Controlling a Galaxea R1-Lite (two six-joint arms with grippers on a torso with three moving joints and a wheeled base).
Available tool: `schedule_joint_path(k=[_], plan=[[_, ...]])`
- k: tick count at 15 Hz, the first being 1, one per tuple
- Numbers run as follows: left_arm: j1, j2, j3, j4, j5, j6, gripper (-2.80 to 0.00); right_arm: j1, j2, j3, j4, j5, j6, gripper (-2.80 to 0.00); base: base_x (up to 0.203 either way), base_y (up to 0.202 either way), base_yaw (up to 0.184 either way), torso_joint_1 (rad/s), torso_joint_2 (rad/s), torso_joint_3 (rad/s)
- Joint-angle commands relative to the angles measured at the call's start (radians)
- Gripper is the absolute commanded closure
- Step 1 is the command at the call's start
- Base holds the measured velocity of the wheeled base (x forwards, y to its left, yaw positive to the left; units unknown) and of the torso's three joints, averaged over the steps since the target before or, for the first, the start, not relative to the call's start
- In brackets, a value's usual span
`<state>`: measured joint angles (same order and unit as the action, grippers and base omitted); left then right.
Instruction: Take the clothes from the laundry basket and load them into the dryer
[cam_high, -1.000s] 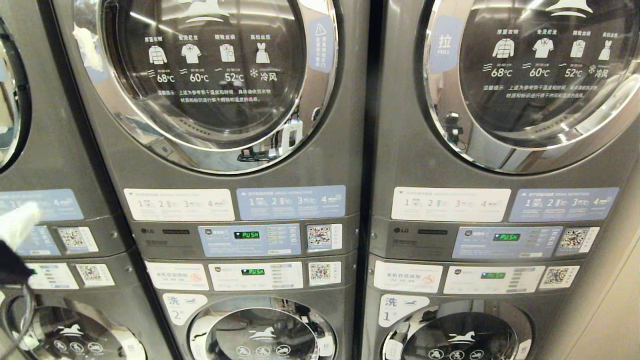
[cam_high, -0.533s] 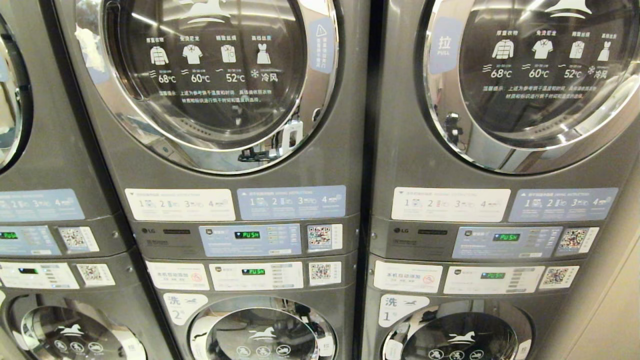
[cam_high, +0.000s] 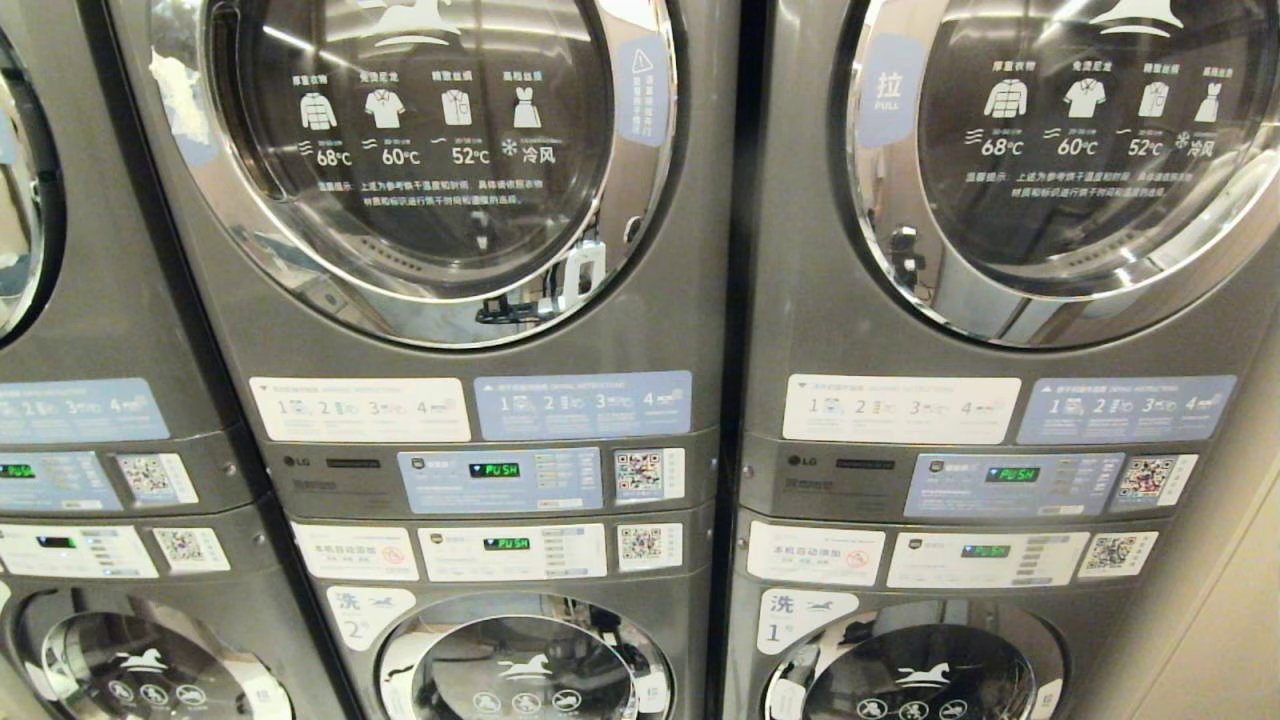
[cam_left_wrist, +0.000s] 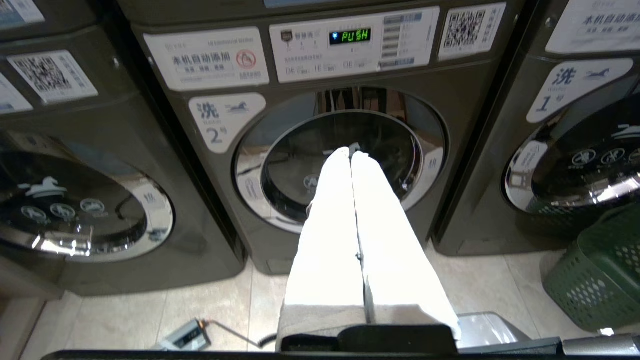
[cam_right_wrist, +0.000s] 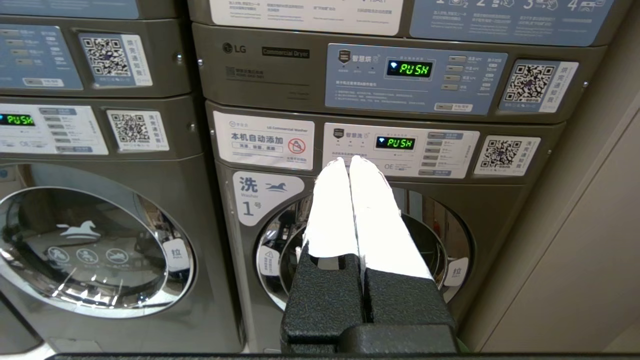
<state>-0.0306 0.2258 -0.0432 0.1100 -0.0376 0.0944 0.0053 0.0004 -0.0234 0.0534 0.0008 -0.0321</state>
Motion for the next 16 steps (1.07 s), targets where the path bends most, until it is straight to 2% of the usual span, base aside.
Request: schedule_joint_path(k=[1, 3, 5, 16], plan=[[0.004, -0.111, 0.001, 0.003, -0.002, 0.003, 0.0, 0.001, 0.0, 0.002, -0.001, -0.002, 0.001, 0.0, 0.0, 0.0, 0.0, 0.0, 0.0, 0.0], [0.015, -0.227, 0.004, -0.003, 0.004, -0.001, 0.0, 0.001, -0.001, 0.005, -0.01, -0.001, -0.004, 0.0, 0.0, 0.0, 0.0, 0.0, 0.0, 0.0], [0.024, -0.224, 0.006, -0.008, 0.034, -0.053, 0.0, 0.001, -0.001, 0.012, -0.024, -0.001, -0.003, 0.0, 0.0, 0.0, 0.0, 0.0, 0.0, 0.0], [0.025, -0.224, 0.006, -0.009, 0.036, -0.053, 0.0, 0.001, 0.0, 0.023, -0.056, 0.0, 0.007, 0.0, 0.0, 0.0, 0.0, 0.0, 0.0, 0.0]])
